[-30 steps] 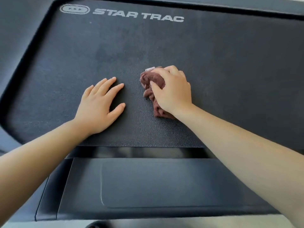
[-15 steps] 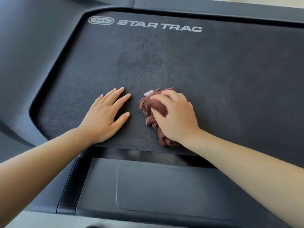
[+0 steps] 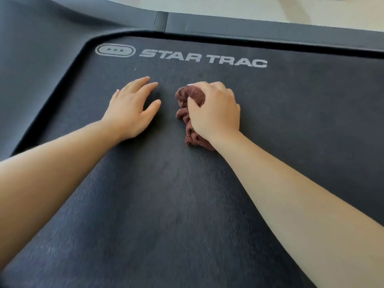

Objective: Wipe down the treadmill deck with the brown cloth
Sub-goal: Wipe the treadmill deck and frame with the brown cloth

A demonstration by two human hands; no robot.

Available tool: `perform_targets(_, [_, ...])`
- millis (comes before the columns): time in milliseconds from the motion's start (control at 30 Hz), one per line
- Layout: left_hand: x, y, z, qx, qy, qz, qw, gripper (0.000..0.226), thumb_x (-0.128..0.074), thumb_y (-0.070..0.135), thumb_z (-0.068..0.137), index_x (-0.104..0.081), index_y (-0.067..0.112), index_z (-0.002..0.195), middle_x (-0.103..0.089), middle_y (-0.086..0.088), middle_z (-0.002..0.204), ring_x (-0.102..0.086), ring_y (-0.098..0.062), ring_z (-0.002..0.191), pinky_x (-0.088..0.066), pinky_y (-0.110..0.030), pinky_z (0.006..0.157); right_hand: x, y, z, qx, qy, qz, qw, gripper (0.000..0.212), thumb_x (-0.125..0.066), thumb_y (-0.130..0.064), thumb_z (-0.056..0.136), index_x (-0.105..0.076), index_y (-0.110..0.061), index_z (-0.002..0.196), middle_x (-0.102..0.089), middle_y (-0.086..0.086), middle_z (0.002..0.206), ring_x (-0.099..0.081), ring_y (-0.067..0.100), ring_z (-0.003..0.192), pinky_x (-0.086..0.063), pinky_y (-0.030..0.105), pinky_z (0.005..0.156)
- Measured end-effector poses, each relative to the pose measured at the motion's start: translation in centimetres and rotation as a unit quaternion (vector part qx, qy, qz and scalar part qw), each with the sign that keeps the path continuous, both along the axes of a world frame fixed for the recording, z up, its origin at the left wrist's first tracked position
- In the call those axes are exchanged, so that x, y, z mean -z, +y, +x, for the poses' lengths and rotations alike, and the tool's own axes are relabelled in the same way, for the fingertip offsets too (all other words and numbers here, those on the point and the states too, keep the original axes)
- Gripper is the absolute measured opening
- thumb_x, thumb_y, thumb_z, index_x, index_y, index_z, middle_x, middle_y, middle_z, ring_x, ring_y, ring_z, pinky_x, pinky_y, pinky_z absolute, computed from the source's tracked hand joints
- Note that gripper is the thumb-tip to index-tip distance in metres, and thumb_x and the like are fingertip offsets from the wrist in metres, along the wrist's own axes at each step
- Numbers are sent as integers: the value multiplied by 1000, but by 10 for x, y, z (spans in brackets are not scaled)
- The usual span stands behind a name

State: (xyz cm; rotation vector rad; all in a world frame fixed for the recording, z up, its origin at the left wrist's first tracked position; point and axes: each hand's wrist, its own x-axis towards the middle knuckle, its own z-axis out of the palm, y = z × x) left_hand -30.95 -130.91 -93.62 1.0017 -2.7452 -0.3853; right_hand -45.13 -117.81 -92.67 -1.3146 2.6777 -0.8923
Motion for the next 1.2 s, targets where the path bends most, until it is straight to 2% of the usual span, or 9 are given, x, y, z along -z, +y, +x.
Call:
perform_targets(133, [9, -11, -9, -34, -12, -41, 998, 54, -35, 46, 93, -34, 26, 143, -28, 2, 153, -21, -17, 141, -13, -45, 114, 2, -33, -23, 6, -4, -11, 1000, 30, -51, -40, 91, -58, -38, 120, -53, -4, 122, -44, 22, 116, -37, 40, 88])
perform_targets(333, [9, -8, -10, -46, -20, -25, 998, 62, -28, 50, 86, -31, 30, 144, -23, 6, 155, -14, -13, 144, -7, -41, 115, -2, -104, -62, 8, -10, -1, 1000, 33, -50, -40, 91, -57, -35, 123, -53, 0, 126, -44, 25, 120, -38, 42, 94])
perform_targets(567, [10, -12, -10, -44, -22, -27, 998, 63, -22, 56, 84, -31, 34, 143, -23, 9, 154, -15, -12, 143, -9, -42, 115, -10, -178, -102, 18, -21, 25, 999, 37, -47, -40, 91, -55, -34, 127, -52, 2, 128, -43, 25, 122, -41, 41, 98])
perform_targets(700, [8, -12, -10, -43, -23, -22, 999, 60, -28, 52, 86, -31, 33, 143, -24, 7, 154, -15, -13, 143, -9, -42, 114, -11, -151, -89, -12, -19, 35, 999, 38, -47, -40, 91, -53, -37, 129, -52, 1, 129, -41, 24, 123, -41, 41, 98])
perform_targets(867, [5, -10, -11, -42, -31, -15, 999, 55, -34, 47, 93, -30, 29, 145, -22, 3, 155, -14, -16, 144, -8, -43, 115, -10, -56, -37, -67, -18, 34, 997, 34, -52, -38, 90, -57, -34, 123, -52, -3, 127, -42, 23, 119, -40, 39, 94])
perform_targets(1000, [-2, -22, -3, -6, 3, 63, 998, 51, -44, 40, 94, -36, 27, 143, -23, 1, 155, -15, -19, 144, -7, -46, 116, -5, 17, 11, -80, -11, 4, 997, 32, -58, -37, 84, -62, -33, 115, -55, -4, 122, -46, 22, 113, -40, 39, 89])
perform_targets(1100, [-2, -41, 9, -9, -47, 20, 999, 52, -36, 48, 94, -32, 36, 144, -20, -1, 156, -11, -22, 145, -6, -52, 115, 0, 25, 20, -52, -18, -19, 998, 31, -59, -37, 84, -64, -31, 114, -57, -4, 120, -48, 22, 112, -40, 40, 89])
perform_targets(1200, [3, -46, 12, -40, -71, -19, 996, 61, -22, 62, 84, -25, 45, 143, -18, 1, 157, -10, -22, 145, -6, -49, 115, -1, -13, 4, -34, -18, -11, 999, 32, -56, -37, 86, -61, -34, 117, -55, -6, 120, -46, 21, 113, -41, 41, 92])
